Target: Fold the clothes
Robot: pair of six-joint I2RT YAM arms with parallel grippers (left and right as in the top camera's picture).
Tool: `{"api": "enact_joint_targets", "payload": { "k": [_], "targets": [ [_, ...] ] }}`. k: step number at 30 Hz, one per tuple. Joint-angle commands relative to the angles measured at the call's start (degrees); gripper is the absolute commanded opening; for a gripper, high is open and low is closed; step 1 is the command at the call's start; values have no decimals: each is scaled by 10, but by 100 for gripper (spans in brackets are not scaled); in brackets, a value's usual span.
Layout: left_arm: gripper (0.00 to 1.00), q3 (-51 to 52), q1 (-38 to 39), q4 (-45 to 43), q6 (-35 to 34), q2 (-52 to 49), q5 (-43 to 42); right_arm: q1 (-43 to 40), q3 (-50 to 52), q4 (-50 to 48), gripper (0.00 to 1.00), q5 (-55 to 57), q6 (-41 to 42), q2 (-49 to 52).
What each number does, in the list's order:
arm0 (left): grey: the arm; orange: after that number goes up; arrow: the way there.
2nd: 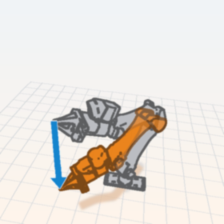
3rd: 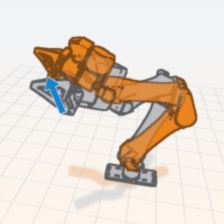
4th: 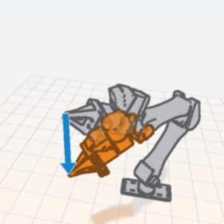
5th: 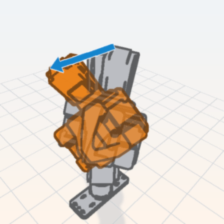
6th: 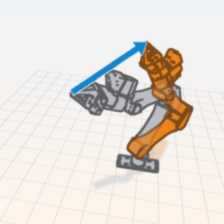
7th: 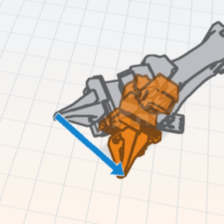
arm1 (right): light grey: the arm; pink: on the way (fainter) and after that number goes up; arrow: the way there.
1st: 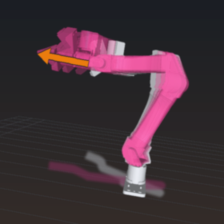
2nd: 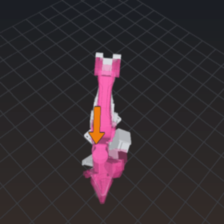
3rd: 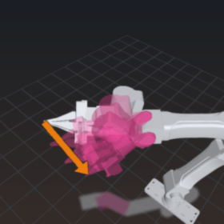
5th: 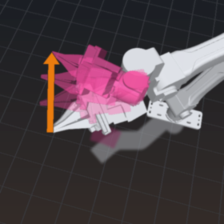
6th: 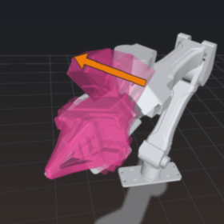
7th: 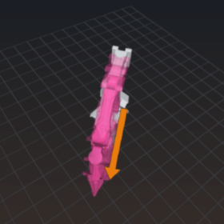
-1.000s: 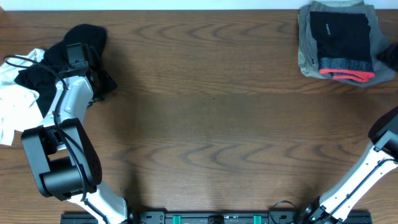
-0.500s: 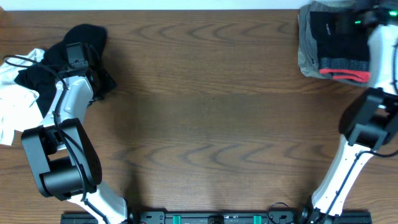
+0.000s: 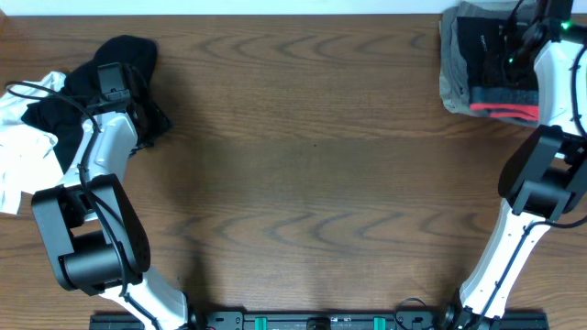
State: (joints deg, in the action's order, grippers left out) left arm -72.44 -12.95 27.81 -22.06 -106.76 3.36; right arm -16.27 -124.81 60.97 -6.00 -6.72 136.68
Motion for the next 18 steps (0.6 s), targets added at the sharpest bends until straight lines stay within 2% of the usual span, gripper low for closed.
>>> {"api": "enact_joint_targets", "payload": {
  "k": [1,6,10,12,15,18],
  "targets": [
    [73,6,2,0,3,-3,1,3,36,3,52,-7,37,-6],
    [73,6,2,-1,3,-3,1,3,52,19,54,-7,46,-7],
    [74,6,2,-2,3,-3,1,2,47,12,61,-7,45,-32],
    [74,6,2,-2,3,-3,1,1,45,-1,67,-7,45,-54],
    [74,6,2,-1,3,-3,1,1,40,-25,99,-7,46,-97],
    [81,6,2,-1,3,-3,1,1,39,-40,99,-7,49,-147]
  ]
}}
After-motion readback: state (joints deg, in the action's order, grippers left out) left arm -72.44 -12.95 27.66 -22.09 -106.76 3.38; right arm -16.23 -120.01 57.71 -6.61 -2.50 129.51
